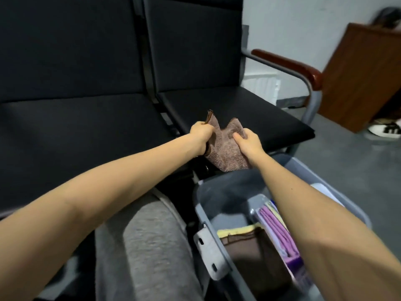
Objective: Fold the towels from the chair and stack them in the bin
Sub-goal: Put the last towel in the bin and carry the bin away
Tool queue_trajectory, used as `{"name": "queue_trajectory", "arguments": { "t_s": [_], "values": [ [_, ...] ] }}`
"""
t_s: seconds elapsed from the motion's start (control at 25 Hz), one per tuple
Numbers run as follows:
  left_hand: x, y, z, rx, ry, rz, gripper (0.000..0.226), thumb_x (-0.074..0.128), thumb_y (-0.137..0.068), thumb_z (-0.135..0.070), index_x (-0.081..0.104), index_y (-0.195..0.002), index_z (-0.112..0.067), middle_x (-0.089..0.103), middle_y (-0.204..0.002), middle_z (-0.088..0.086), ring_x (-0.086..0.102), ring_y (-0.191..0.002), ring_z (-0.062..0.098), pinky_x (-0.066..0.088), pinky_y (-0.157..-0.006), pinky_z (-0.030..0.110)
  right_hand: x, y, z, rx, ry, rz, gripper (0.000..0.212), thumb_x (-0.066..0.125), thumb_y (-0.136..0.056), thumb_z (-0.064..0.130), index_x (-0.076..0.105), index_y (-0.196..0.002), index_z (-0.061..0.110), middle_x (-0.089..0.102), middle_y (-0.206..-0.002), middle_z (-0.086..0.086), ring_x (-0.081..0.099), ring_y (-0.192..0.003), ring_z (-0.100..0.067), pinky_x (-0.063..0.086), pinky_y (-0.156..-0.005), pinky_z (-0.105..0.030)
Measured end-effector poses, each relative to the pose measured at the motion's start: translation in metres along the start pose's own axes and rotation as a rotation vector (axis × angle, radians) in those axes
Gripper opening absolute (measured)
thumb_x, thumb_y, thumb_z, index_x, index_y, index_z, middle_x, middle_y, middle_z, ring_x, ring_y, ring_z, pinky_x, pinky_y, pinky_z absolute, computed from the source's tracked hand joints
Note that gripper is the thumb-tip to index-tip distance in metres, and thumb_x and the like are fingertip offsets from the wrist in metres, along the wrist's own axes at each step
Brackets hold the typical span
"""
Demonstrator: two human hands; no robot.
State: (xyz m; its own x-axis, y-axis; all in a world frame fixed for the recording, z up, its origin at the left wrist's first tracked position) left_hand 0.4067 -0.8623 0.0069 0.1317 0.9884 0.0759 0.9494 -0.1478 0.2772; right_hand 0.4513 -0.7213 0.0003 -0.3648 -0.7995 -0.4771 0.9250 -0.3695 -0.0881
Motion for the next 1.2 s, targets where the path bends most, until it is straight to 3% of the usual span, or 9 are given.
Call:
{"name": "queue_trajectory", "arguments": {
  "t_s": [0.12,0.28,0.48,0.56,0.72,0.88,1.0,1.08,1.2],
  "values": [
    [0.044,0.016,0.037,-0.049,0.023,0.044,0.013,0.063,-0.084,-0.010,0.063,-0.097,-0.008,0.064,-0.085,0.011,0.064,-0.085,0.029,0.054,-0.078,0.036,-0.035,0.009,-0.037,0.188,-0.061,-0.002,0.025,0.049,-0.097,0.014,0.058,-0.117,0.003,0.057,-0.100,-0.007,0.055,-0.094,-0.021,0.043,-0.071,-0.026],
    [0.084,0.024,0.088,-0.125,-0.079,0.100,0.024,0.067,-0.081,-0.026,0.067,-0.097,-0.008,0.069,-0.101,0.015,0.066,-0.094,0.031,0.055,-0.087,0.041,-0.058,0.022,-0.101,0.491,-0.040,-0.001,0.033,0.046,-0.091,0.015,0.056,-0.120,0.002,0.061,-0.116,-0.014,0.058,-0.104,-0.031,0.048,-0.090,-0.040],
    [0.092,0.045,0.140,-0.279,-0.399,0.316,0.025,0.053,-0.084,-0.007,0.057,-0.107,-0.001,0.061,-0.101,0.020,0.062,-0.081,0.032,0.055,-0.067,0.045,-0.058,0.047,-0.164,0.626,0.286,0.273,0.033,0.049,-0.094,0.016,0.054,-0.125,0.004,0.056,-0.126,-0.018,0.055,-0.113,-0.033,0.044,-0.100,-0.047],
    [0.086,0.054,0.159,-0.361,-0.570,0.423,0.026,0.047,-0.085,0.002,0.056,-0.109,-0.003,0.055,-0.096,0.019,0.057,-0.070,0.030,0.053,-0.052,0.041,-0.052,0.069,-0.171,0.761,0.287,0.425,0.024,0.047,-0.098,0.019,0.052,-0.119,0.007,0.057,-0.113,-0.015,0.056,-0.104,-0.027,0.046,-0.092,-0.041],
    [0.088,0.069,0.174,-0.549,-0.758,0.647,0.026,0.038,-0.093,0.001,0.053,-0.112,-0.009,0.052,-0.096,0.012,0.055,-0.088,0.024,0.045,-0.087,0.046,-0.057,0.098,-0.181,0.913,0.401,0.637,0.021,0.044,-0.100,0.017,0.051,-0.083,0.008,0.049,-0.077,-0.006,0.046,-0.066,-0.016,0.042,-0.061,-0.029],
    [0.087,0.079,0.186,-0.737,-0.806,0.781,0.014,0.038,-0.097,-0.007,0.051,-0.092,-0.009,0.060,-0.047,0.005,0.058,-0.050,0.014,0.039,-0.098,0.044,-0.060,0.101,-0.193,0.995,0.477,0.746,0.022,0.048,-0.098,0.020,0.053,-0.082,0.006,0.058,-0.067,-0.007,0.055,-0.058,-0.017,0.049,-0.058,-0.029],
    [0.093,0.080,0.196,-0.778,-0.794,0.812,0.026,0.037,-0.100,-0.022,0.054,-0.088,-0.006,0.065,-0.051,0.005,0.061,-0.071,0.019,0.036,-0.103,0.043,-0.060,0.108,-0.197,0.999,0.541,0.758,0.028,0.045,-0.100,0.021,0.051,-0.079,0.005,0.056,-0.040,-0.005,0.054,-0.034,-0.013,0.048,-0.047,-0.023],
    [0.093,0.077,0.201,-0.788,-0.886,0.851,0.046,0.025,-0.102,-0.039,0.056,-0.094,-0.006,0.072,-0.076,0.008,0.062,-0.098,0.023,0.034,-0.103,0.041,-0.056,0.112,-0.199,0.993,0.568,0.770,0.027,0.044,-0.100,0.023,0.053,-0.086,0.001,0.063,-0.057,-0.014,0.062,-0.050,-0.017,0.051,-0.060,-0.025],
    [0.090,0.070,0.216,-0.728,-1.177,1.001,0.069,0.006,-0.098,-0.055,0.050,-0.122,-0.009,0.056,-0.127,0.018,0.054,-0.116,0.030,0.035,-0.093,0.035,-0.047,0.114,-0.202,1.017,0.688,0.776,0.045,0.045,-0.100,0.022,0.042,-0.135,-0.006,0.048,-0.137,-0.019,0.050,-0.122,-0.029,0.036,-0.107,-0.039]
  ]
}}
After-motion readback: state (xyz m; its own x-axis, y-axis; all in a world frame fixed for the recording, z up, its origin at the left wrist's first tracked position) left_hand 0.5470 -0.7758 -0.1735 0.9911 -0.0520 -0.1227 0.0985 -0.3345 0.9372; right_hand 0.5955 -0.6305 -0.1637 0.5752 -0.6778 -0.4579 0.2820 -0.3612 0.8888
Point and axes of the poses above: each hand's wrist, its own y-axis away from the middle knuckle, its own x-axis out of the palm, z = x × y, the point moved 3 cm from there along -y, towards the middle knuckle
